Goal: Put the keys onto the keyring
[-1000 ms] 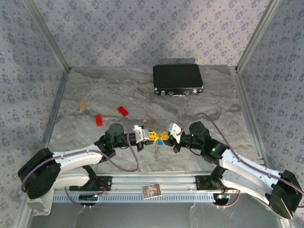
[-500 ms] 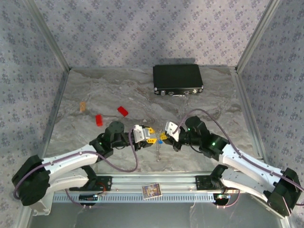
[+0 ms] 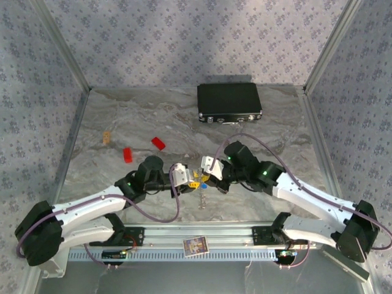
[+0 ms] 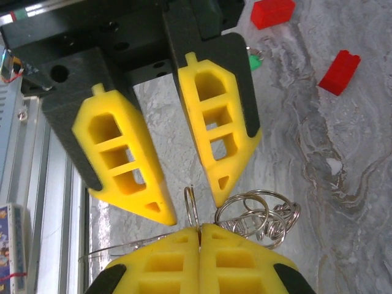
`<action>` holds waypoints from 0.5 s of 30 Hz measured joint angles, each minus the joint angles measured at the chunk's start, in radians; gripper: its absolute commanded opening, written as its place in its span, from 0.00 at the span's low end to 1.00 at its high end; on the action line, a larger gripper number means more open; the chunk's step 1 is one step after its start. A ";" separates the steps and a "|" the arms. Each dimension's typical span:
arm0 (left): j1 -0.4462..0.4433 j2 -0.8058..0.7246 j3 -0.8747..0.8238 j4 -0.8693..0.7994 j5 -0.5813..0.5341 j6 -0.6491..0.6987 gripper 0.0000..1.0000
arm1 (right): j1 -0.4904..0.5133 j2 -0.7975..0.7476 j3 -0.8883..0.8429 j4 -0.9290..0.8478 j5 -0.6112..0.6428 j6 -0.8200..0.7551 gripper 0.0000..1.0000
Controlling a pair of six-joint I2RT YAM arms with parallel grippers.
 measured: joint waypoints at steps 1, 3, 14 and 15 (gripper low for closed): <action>0.000 0.000 0.000 0.000 0.002 0.000 0.15 | 0.005 0.008 0.007 -0.006 0.000 -0.005 0.00; 0.000 0.000 0.002 -0.001 0.008 -0.003 0.05 | 0.013 0.022 0.020 -0.018 0.001 -0.018 0.00; 0.000 -0.002 -0.004 0.024 0.018 -0.021 0.00 | 0.015 -0.017 0.011 -0.013 0.010 -0.040 0.36; 0.000 -0.005 -0.011 0.041 0.018 -0.029 0.00 | 0.013 -0.041 -0.009 0.002 0.014 -0.038 0.36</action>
